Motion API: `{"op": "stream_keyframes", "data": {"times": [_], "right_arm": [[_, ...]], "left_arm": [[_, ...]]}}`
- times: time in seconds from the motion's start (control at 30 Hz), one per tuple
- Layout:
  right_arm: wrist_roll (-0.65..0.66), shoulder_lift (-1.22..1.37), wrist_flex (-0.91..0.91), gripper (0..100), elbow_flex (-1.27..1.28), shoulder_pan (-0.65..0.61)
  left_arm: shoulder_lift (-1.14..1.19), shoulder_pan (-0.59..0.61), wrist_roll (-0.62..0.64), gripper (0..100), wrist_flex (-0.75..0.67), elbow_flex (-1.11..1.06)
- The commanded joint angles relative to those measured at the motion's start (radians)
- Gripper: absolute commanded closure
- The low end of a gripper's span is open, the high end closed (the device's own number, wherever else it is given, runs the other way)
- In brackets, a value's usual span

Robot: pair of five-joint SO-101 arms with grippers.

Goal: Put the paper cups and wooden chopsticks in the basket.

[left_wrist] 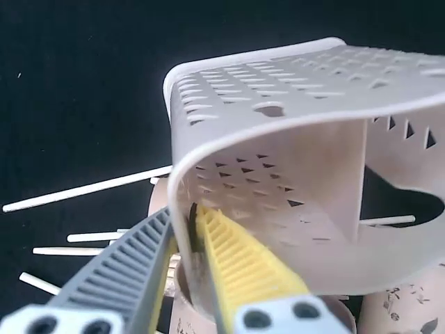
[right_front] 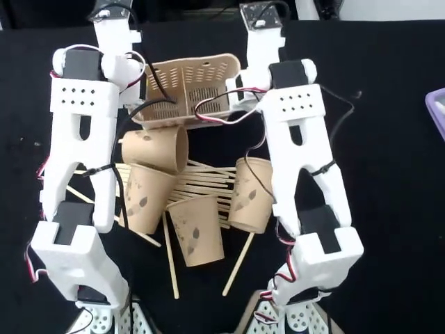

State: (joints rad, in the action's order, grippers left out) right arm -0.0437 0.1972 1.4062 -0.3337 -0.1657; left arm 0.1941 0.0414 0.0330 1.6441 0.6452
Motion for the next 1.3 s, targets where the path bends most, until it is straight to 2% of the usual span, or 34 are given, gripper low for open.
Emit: {"op": "stream_keyframes", "data": {"times": [0.0,0.13,0.27,0.33,0.53,1.0,1.27], "right_arm": [[-0.002,-0.071,-0.025,98.7,0.028,0.017],[-0.005,-0.073,-0.137,98.7,0.073,0.015],[0.000,-0.070,-0.232,97.6,0.070,0.015],[0.000,-0.068,-0.258,92.4,0.070,0.015],[0.000,-0.076,-0.284,76.6,0.054,0.014],[0.000,-0.274,-0.250,76.1,-0.022,0.017],[0.000,-0.229,-0.258,76.1,0.039,0.021]], "left_arm": [[-0.008,0.081,-0.012,97,-0.023,0.062],[-0.006,0.081,-0.012,96,-0.114,0.062],[-0.006,0.081,-0.005,82,-0.169,0.062],[-0.006,0.081,-0.005,77,-0.173,0.062],[-0.012,0.094,-0.005,78,-0.222,0.071],[-0.051,0.108,-0.005,78,-0.232,0.101],[-0.066,0.108,-0.005,78,-0.245,0.094]]}}
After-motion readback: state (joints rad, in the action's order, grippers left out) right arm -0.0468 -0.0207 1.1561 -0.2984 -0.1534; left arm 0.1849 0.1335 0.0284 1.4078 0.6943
